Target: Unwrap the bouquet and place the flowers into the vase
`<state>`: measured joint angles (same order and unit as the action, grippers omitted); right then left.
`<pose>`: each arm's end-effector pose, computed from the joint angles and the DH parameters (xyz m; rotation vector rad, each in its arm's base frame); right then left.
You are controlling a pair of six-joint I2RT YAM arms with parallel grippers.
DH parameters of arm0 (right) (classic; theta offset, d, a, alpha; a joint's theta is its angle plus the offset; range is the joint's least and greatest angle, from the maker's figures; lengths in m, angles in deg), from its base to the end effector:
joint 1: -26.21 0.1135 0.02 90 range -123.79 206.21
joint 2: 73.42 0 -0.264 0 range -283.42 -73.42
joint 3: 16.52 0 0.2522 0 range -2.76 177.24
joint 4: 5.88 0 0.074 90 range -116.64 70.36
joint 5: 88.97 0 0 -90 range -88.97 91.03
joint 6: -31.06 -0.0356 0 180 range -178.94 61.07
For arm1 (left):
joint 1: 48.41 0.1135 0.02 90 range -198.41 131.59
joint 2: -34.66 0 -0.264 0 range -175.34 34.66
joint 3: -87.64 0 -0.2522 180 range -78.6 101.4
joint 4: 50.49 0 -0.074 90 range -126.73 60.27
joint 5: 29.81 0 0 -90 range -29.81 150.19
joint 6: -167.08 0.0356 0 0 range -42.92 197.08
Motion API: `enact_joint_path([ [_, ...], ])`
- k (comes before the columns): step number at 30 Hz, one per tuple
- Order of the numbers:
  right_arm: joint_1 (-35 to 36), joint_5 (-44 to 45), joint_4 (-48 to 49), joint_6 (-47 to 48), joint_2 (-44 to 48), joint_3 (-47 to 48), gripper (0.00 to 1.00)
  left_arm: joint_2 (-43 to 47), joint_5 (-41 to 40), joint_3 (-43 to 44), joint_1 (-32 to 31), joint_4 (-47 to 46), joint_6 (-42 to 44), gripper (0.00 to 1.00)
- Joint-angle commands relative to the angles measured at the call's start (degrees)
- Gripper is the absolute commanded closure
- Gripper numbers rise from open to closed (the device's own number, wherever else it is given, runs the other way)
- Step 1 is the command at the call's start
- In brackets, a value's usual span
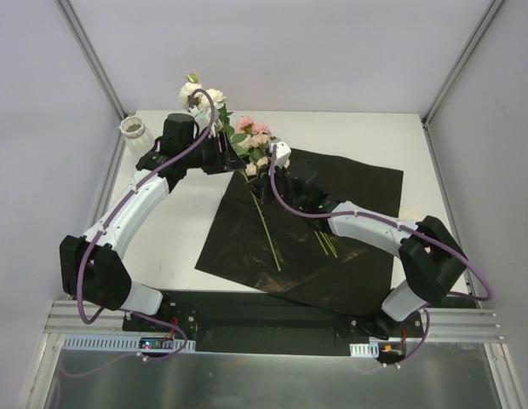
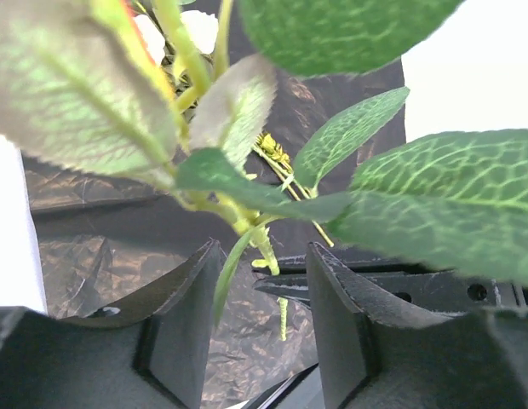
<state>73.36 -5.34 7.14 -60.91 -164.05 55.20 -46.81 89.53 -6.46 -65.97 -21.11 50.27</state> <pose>0.2489 0.2742 0.2845 -0.7425 1.5593 0.7341 0.3070 -0.1154 0.3498 0.1769 2.0835 -0.9966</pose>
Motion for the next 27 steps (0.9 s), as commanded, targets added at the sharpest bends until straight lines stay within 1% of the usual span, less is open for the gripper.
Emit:
enact_joint_path([
  [1, 1.4, 1.2, 5.2, 1.4, 0.5, 3.2, 1.00, 1.2, -0.5, 0.6, 0.4, -0.6, -0.6, 0.58],
  [2, 1.5, 1.5, 4.9, 1.6, 0.5, 3.3, 1.00, 1.1, -0.3, 0.5, 0.4, -0.6, -0.6, 0.59],
  [7, 2.4, 2.4, 4.8, 1.5, 0.4, 3.6, 1.00, -0.2, 1.7, 1.0, 0.4, -0.5, -0.8, 0.72],
  [9, 2.7, 2.7, 4.6, 3.1, 0.4, 3.7, 1.00, -0.5, 2.0, 1.0, 0.3, -0.5, -0.8, 0.76],
  [10, 2.8, 2.7, 4.4, 3.3, 0.5, 3.7, 1.00, -0.5, 2.1, 1.1, 0.4, -0.5, -0.8, 0.81],
  [11, 2.9, 2.2, 3.9, 3.4, 0.5, 4.0, 1.00, -0.4, 2.2, 1.2, 0.4, -0.5, -0.5, 0.84],
  [12, 2.9, 2.0, 3.6, 3.6, 0.5, 4.0, 0.99, 0.0, 2.3, 1.2, 0.3, -0.6, -0.2, 0.91],
  [13, 2.9, 2.1, 3.4, 3.6, 0.9, 4.1, 0.97, 0.4, 1.3, 1.2, 0.2, -0.5, 0.7, 1.00],
  [14, 2.9, 2.1, 2.9, 3.3, 1.0, 4.2, 0.93, 1.0, 0.0, 1.2, 0.2, -0.5, 1.2, 1.00],
  [15, 2.9, 2.4, 2.6, 3.1, 1.2, 4.3, 0.78, 2.8, -1.5, 1.1, 0.0, -0.5, 2.1, 1.00],
  [16, 2.9, 2.9, 2.1, 2.9, 1.9, 4.3, 0.73, 3.9, -6.6, 0.7, -0.8, -0.5, 4.1, 1.00],
  [19, 2.9, 5.9, 0.2, 2.7, 4.6, 3.1, 0.56, 9.1, -14.6, 0.1, -1.9, -0.6, 4.8, 1.00],
  [20, 2.9, 8.7, -0.2, 3.0, 5.6, 1.7, 0.52, 10.6, -19.3, 0.3, -1.9, -0.5, 4.7, 1.00],
  [21, 2.9, 9.5, -0.4, 4.2, 6.7, 0.9, 0.46, 13.4, -21.8, 0.5, -1.8, -0.3, 4.5, 1.00],
  [22, 2.9, 10.6, -0.7, 5.0, 8.9, 0.2, 0.45, 14.9, -24.4, 0.8, -1.8, -0.2, 4.6, 1.00],
  [23, 2.9, 12.3, -2.2, 5.7, 9.9, -0.6, 0.45, 16.3, -30.7, 1.2, -1.8, 0.0, 4.4, 1.00],
  [24, 2.9, 13.2, -3.1, 6.9, 10.9, -0.8, 0.45, 18.7, -33.1, 1.9, -1.8, 0.9, 4.7, 1.00],
  [26, 2.9, 15.8, -5.9, 9.6, 13.5, -1.1, 0.45, 20.3, -38.1, 5.8, -1.8, 2.0, 6.6, 1.00],
  [27, 2.8, 16.5, -6.7, 10.4, 14.2, -1.1, 0.44, 20.7, -43.1, 7.6, -1.8, 3.7, 7.3, 1.00],
])
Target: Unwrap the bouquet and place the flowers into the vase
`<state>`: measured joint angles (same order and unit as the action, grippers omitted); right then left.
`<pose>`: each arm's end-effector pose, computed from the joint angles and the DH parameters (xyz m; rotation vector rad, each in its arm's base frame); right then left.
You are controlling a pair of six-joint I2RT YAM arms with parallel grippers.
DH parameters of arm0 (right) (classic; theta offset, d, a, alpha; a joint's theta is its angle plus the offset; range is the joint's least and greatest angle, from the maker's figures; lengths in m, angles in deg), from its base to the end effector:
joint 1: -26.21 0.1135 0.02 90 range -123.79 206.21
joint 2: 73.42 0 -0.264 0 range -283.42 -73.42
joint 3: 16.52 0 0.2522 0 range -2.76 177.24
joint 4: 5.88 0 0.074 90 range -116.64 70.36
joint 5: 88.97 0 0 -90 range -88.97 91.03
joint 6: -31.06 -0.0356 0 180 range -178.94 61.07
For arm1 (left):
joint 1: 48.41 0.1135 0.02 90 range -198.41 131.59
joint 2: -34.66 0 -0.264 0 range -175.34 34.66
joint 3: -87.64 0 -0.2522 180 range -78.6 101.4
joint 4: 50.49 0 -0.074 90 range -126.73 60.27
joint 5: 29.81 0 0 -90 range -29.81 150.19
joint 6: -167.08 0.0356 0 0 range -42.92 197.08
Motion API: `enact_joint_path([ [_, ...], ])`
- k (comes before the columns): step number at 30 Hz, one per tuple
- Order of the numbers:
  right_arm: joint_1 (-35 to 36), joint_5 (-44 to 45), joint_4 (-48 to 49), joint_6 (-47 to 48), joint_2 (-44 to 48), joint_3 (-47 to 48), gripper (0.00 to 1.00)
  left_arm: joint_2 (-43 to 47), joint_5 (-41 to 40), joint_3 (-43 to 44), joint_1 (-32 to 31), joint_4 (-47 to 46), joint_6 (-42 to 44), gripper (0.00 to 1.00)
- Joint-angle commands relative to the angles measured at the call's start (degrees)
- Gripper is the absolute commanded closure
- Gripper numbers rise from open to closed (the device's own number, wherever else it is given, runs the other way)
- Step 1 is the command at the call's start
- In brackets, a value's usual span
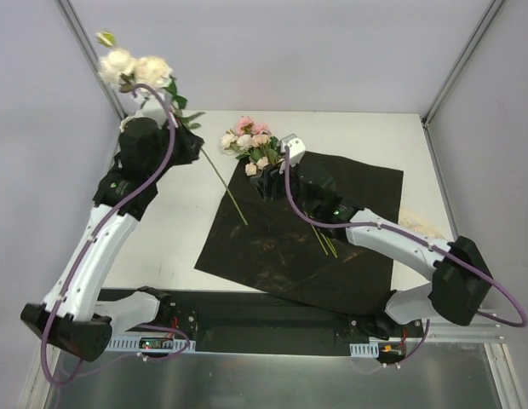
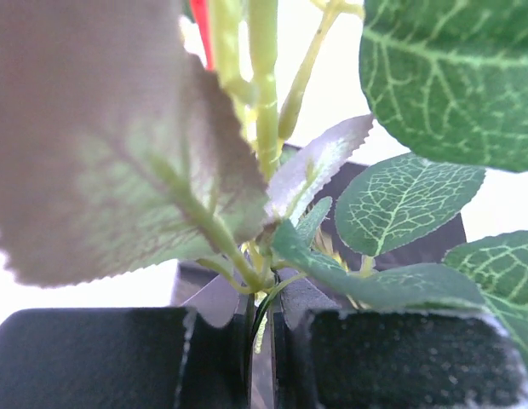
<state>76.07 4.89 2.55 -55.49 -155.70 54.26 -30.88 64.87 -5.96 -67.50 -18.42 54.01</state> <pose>0.2217 0.2592 0.3190 -0.6946 1.5015 0.5663 0.2388 -0.0857 0.4223 -0.0021 1.8056 -0.6019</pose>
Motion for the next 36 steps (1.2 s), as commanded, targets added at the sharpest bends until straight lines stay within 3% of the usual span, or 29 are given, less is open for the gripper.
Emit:
enact_joint_path([
  [1, 0.1, 6.9, -3.0, 6.6, 6.9, -0.1, 0.44, 4.8, -20.7, 11.4, -0.2, 1.6, 5.7, 1.00],
  [7, 0.1, 10.0, -7.2, 11.1, 9.1, -0.3, 0.44, 2.7, -42.5, 26.7, -0.2, 3.2, 12.9, 1.00],
  [10, 0.1, 10.5, -7.8, 13.1, 9.2, -0.4, 0.44, -0.2, -49.6, 33.5, 0.1, 2.4, 18.4, 1.00],
  [16, 0.1, 9.9, -8.3, 15.0, 9.2, -0.4, 0.45, -7.0, -59.9, 43.3, 0.8, -7.7, 32.3, 1.00],
  [18, 0.1, 10.3, -8.3, 15.4, 9.4, -0.6, 0.45, -7.7, -61.4, 42.1, 0.9, -14.7, 35.5, 1.00],
  [26, 0.1, 11.2, -8.3, 16.2, 9.3, -0.9, 0.45, -14.3, -64.7, 43.8, 3.1, -26.5, 43.5, 1.00],
  [36, 0.1, 12.3, -8.5, 17.3, 9.0, -0.9, 0.45, -20.9, -65.5, 46.2, 4.8, -27.4, 41.9, 1.00],
])
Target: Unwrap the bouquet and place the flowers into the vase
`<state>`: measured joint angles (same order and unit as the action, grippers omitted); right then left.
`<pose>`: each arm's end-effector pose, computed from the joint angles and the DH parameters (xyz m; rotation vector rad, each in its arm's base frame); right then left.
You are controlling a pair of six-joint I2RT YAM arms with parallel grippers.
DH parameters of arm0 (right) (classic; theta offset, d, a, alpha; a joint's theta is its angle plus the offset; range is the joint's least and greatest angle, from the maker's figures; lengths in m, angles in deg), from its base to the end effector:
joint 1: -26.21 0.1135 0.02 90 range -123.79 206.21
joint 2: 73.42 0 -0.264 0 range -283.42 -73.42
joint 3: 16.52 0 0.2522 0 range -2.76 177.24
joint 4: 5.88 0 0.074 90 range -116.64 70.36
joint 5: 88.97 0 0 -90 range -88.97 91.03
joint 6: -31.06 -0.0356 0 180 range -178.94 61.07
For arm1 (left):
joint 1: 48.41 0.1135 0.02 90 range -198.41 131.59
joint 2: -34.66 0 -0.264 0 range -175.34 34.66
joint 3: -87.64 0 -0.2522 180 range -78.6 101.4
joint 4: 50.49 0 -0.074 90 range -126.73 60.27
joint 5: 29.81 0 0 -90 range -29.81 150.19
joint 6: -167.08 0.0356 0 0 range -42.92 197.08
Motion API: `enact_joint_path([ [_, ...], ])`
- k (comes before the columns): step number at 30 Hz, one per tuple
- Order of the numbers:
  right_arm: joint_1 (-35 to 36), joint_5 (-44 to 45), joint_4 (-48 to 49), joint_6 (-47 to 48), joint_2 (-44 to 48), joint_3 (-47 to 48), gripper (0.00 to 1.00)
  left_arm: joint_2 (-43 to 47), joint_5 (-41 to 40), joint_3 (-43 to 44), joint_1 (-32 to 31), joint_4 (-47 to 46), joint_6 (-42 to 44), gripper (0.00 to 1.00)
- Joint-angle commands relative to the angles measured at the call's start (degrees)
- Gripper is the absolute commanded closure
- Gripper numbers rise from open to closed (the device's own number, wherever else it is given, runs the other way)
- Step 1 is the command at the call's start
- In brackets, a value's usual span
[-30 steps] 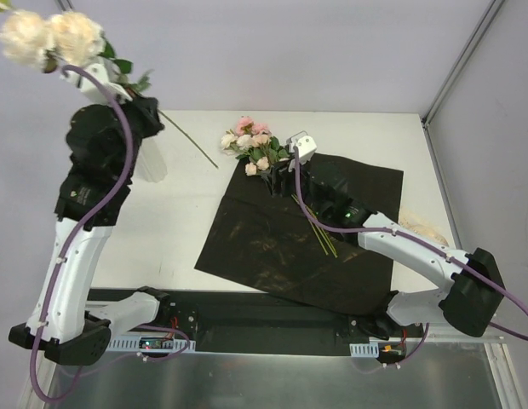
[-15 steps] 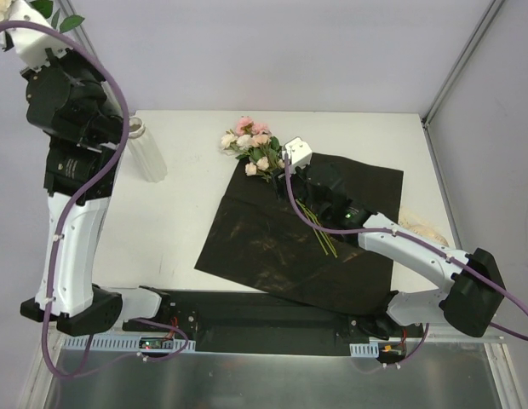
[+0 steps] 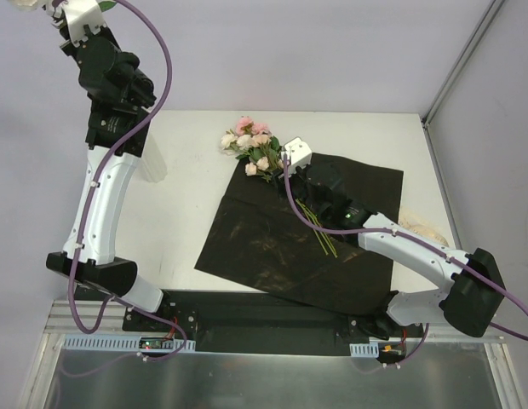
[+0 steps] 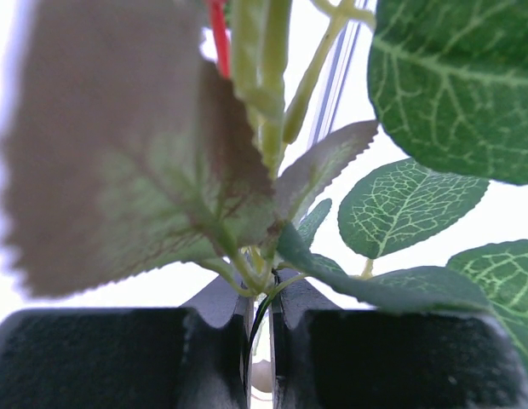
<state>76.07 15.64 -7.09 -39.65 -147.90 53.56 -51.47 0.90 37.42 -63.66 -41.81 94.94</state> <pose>0.2059 0.2302 0.3379 -0.7822 1.4744 0.1912 0.2591 -0.0389 0.6038 -0.6650 1.1078 0.5345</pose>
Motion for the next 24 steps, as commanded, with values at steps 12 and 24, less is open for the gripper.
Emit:
enact_joint_path([
  [12, 0.1, 2.0, 0.9, 1.8, -0.6, 0.5, 0.45, -3.8, -0.5, 1.5, 2.5, -3.7, -2.7, 1.00],
  [24, 0.1, 2.7, 0.4, 2.5, -2.3, 1.3, 0.45, -6.2, 0.0, 1.3, 4.2, 3.7, -12.9, 1.00],
])
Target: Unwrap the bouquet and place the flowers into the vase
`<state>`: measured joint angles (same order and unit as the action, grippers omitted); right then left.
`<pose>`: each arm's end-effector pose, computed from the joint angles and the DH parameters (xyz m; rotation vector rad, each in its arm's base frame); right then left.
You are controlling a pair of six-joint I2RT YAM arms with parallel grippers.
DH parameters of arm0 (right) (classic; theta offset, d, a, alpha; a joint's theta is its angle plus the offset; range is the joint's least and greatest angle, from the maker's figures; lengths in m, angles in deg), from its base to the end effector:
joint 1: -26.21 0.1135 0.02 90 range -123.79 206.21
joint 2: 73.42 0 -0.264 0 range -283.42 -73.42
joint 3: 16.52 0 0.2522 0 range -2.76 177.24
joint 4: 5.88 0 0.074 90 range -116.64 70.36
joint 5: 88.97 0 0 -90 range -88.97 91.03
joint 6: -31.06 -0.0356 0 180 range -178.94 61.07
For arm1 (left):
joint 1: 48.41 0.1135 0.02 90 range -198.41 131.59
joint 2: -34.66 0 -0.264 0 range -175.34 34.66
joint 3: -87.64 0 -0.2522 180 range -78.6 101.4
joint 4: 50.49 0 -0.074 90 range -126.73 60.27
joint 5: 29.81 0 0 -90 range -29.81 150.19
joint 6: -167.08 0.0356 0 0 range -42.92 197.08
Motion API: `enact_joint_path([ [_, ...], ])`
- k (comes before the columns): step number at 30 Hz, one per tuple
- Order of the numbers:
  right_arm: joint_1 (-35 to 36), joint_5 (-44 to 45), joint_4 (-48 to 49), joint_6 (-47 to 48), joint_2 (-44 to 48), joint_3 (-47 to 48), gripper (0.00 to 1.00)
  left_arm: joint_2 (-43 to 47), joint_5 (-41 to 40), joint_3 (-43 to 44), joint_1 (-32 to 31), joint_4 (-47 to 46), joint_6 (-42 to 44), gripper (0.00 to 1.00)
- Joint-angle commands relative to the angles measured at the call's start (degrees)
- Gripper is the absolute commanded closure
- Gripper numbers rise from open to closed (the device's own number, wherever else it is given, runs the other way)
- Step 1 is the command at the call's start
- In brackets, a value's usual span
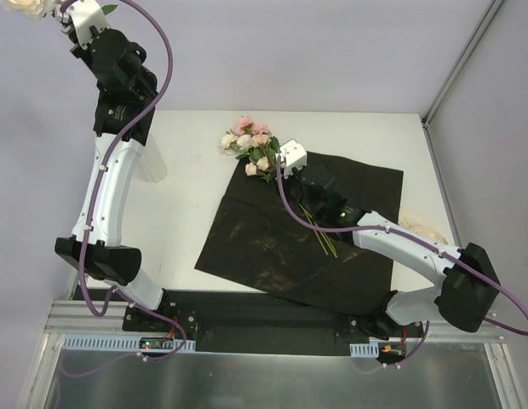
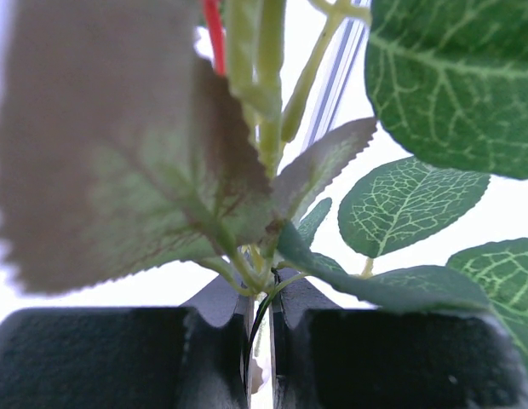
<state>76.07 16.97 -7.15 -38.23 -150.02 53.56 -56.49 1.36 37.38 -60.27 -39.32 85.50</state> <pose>0.2116 0.2357 0.3270 -0.8082 1.4996 0.1421 0.3042 -0.0328 0.5773 -0.7283 1.1340 0.5080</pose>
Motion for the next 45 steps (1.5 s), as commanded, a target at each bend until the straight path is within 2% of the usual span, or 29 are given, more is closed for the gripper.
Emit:
enact_joint_path([
  [1, 0.1, 1.5, 0.4, 1.2, -0.4, 1.4, 0.45, -1.7, -1.5, 1.7, 0.9, 1.4, -3.0, 1.00],
  [8, 0.1, 0.8, 0.2, 1.1, -2.1, 2.5, 0.45, -3.9, -4.2, 0.3, 1.1, 1.7, -1.2, 1.00],
  [16, 0.0, 0.9, -0.3, 1.4, -3.9, 3.5, 0.45, -6.7, -4.1, -1.1, 2.7, 4.2, -3.5, 1.00],
  [21, 0.0, 0.6, -0.5, 1.4, -4.7, 4.1, 0.45, -7.5, -1.6, -3.2, 4.3, 8.6, -8.2, 1.00],
  [23, 0.0, 0.8, -0.6, 1.4, -4.7, 3.9, 0.45, -8.0, -0.8, -3.6, 4.9, 12.8, -13.9, 1.00],
  [28, 0.0, 0.9, -0.6, 1.5, -5.1, 4.2, 0.45, -8.7, 0.3, -5.2, 5.4, 14.4, -16.0, 1.00],
  [35, 0.0, 0.7, -0.8, 1.5, -5.9, 4.5, 0.45, -9.5, 0.6, -7.7, 5.4, 15.1, -18.0, 0.91],
  [37, 0.1, 0.9, -0.9, 1.9, -6.1, 4.6, 0.45, -9.5, 0.8, -8.6, 5.5, 15.2, -18.4, 0.85],
  [45, 0.1, 0.7, -1.0, 1.9, -6.4, 4.9, 0.45, -7.2, 1.8, -10.6, 6.0, 15.9, -18.7, 0.53],
])
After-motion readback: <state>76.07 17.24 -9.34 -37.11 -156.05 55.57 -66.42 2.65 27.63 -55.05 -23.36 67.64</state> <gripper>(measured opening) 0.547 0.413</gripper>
